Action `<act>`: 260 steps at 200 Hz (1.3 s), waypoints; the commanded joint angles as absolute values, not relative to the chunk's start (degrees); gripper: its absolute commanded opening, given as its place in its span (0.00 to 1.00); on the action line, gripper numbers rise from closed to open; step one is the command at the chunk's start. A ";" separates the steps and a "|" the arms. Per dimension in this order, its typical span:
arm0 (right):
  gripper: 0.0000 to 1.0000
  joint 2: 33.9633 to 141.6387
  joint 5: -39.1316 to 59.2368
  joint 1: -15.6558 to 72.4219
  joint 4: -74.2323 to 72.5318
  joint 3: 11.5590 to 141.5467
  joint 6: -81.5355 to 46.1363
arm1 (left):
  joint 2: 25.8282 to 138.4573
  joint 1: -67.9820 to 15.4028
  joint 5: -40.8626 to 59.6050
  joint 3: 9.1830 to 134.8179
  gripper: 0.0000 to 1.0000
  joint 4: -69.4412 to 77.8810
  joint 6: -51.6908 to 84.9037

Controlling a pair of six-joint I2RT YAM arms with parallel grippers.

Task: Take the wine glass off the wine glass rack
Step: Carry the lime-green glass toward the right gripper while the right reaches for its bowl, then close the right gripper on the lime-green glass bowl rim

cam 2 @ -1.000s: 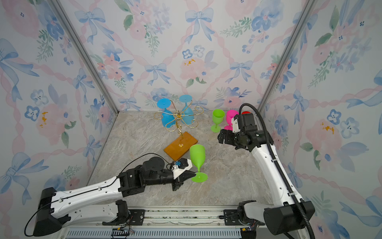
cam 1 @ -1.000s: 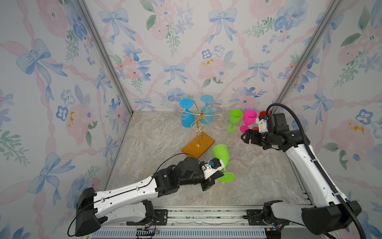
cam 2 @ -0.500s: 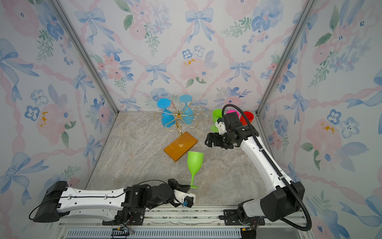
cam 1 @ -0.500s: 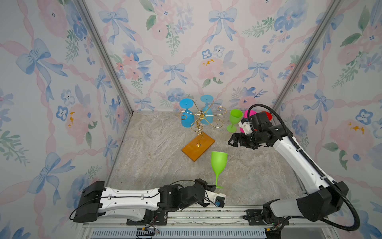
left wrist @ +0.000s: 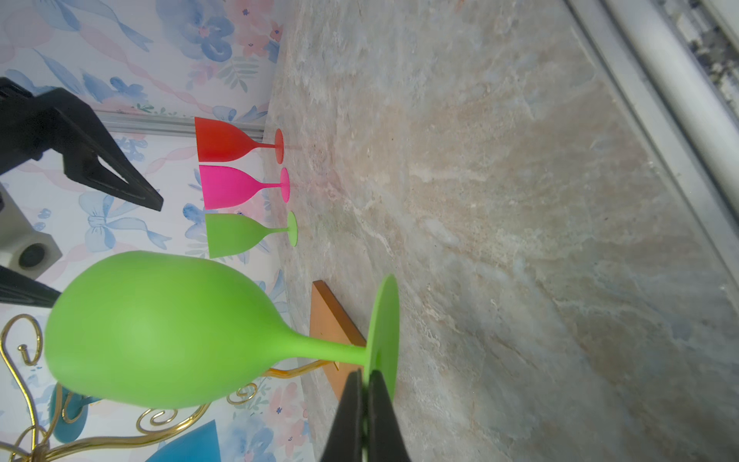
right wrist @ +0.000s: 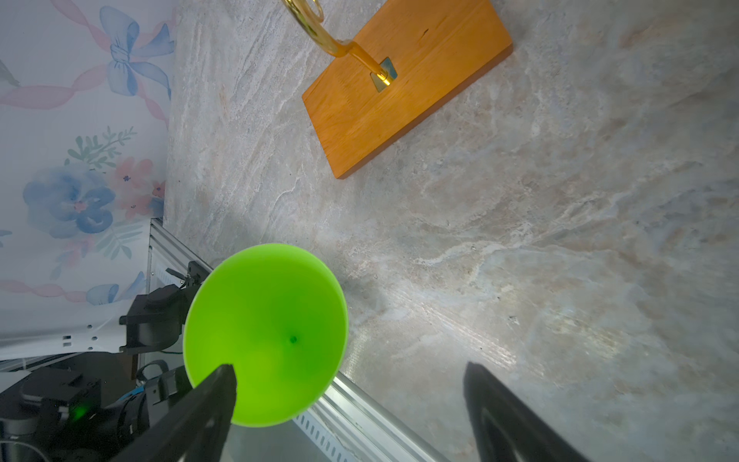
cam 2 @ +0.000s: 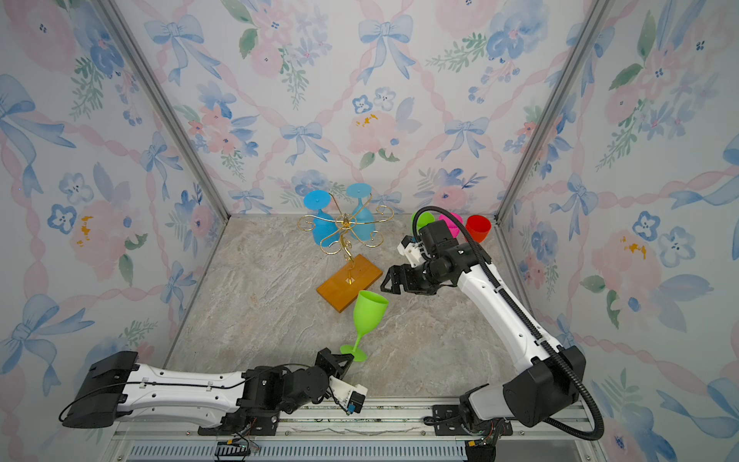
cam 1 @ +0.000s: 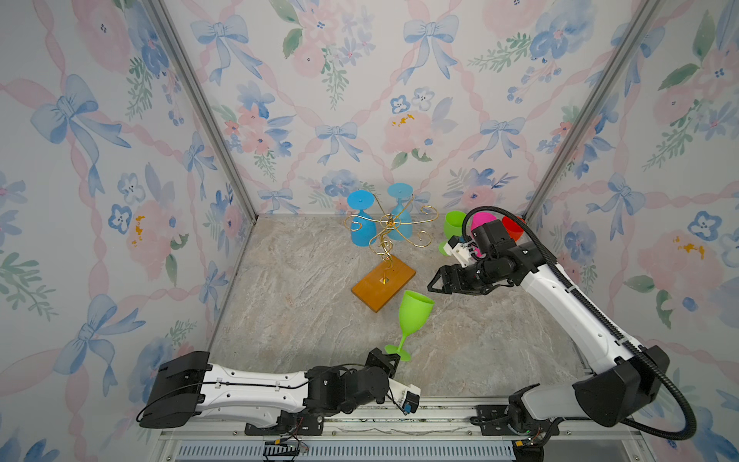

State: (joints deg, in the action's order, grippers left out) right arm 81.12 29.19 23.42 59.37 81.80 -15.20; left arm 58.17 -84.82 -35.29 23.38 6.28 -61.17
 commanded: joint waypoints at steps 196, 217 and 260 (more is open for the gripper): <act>0.48 89.56 38.57 33.22 52.82 80.25 -21.40 | 47.88 -84.81 -45.96 6.10 0.00 26.01 -82.66; 0.41 89.21 39.46 33.22 50.97 79.25 -22.56 | 48.20 -84.81 -46.31 6.32 0.00 26.17 -82.99; 0.28 89.29 40.03 33.22 50.10 78.49 -22.99 | 49.04 -84.57 -46.58 6.73 0.00 27.19 -83.58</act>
State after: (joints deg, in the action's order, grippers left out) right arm 89.12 38.63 32.45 51.35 79.33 -22.31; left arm 48.58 -84.79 -45.25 6.42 24.43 -82.54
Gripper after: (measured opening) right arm 0.314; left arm 0.048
